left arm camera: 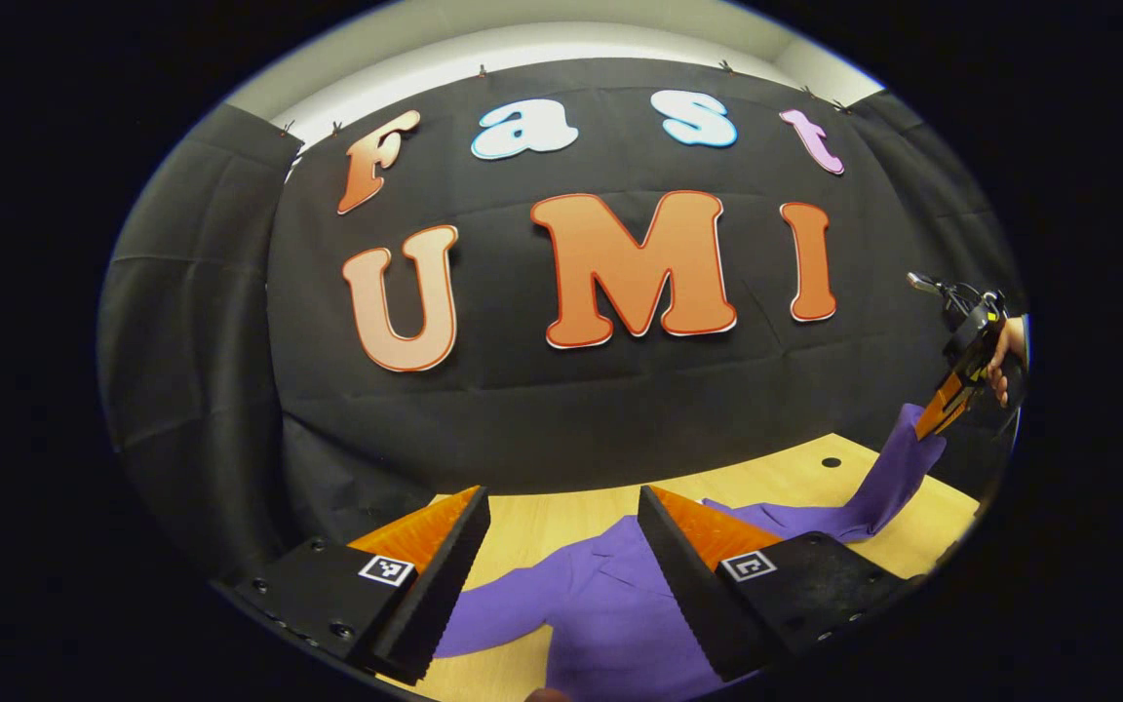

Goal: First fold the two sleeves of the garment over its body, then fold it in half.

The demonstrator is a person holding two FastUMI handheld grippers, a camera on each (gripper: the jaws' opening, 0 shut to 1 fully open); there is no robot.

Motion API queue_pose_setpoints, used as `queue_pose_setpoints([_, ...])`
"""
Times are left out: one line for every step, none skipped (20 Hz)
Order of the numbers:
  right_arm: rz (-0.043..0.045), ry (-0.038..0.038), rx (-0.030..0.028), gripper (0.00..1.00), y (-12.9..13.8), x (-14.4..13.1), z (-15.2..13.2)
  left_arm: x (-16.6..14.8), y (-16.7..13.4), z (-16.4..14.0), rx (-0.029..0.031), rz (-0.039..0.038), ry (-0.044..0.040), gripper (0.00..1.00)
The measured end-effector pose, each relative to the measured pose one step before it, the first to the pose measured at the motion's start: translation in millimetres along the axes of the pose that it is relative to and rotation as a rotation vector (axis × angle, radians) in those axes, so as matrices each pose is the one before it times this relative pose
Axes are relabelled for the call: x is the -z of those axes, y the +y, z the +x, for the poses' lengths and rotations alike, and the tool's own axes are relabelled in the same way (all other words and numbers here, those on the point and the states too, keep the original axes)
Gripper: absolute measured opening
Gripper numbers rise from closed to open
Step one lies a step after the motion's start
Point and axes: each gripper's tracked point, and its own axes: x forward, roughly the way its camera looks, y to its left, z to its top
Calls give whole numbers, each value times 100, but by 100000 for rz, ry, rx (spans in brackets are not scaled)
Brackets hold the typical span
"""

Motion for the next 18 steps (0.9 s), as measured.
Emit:
queue_pose_setpoints([-2114,-156,-1128,3,1492,-183,19,384,891,26,-994,-525,588,98])
queue_pose_setpoints([-2570,257,-1707,3,1537,-66,236,323,733,23,-832,-599,817,98])
queue_pose_setpoints([-2102,51,-1157,3,1626,-181,389,360,879,-37,-983,-233,694,98])
queue_pose_setpoints([-2577,466,-1996,3,1717,-192,275,185,1016,24,-1441,-141,335,98])
queue_pose_setpoints([-2026,-23,-1302,3,1691,-228,299,227,870,-104,-1467,36,216,98])
queue_pose_setpoints([-2583,304,-1820,3,1515,-237,233,2,1009,-161,-1565,88,-5,98])
queue_pose_setpoints([-1796,-16,-1521,3,1610,-256,310,231,927,-39,-1402,157,250,98])
queue_pose_setpoints([-2150,762,-2342,3,1754,-104,491,250,984,29,-1577,-7,528,98])
queue_pose_setpoints([-1902,641,-1059,3,1328,-9,380,357,793,-29,-1460,-237,548,98])
queue_pose_setpoints([-1709,670,-1276,3,1314,-114,771,376,741,74,-1315,-119,863,98])
queue_pose_setpoints([-1519,1540,-1590,3,1287,172,689,357,808,15,-1472,-169,848,98])
queue_pose_setpoints([-1106,1225,-1707,2,1301,110,844,401,781,-126,-1336,-338,565,99])
queue_pose_setpoints([-520,1187,-1301,2,1001,196,554,329,854,-127,-1549,-403,599,98])
queue_pose_setpoints([-374,860,-1775,2,1195,217,594,362,568,-54,-1138,-452,920,98])
queue_pose_setpoints([-387,837,-1911,2,1258,113,449,546,492,-38,-1297,-530,1080,98])
queue_pose_setpoints([-1156,795,-2146,3,1360,130,536,255,599,51,-1405,-429,608,98])
queue_pose_setpoints([-1237,529,-1417,3,1290,294,628,404,635,-22,-1494,-130,871,98])
queue_pose_setpoints([-1557,380,-1419,2,1043,159,592,207,635,58,-1395,42,462,98])
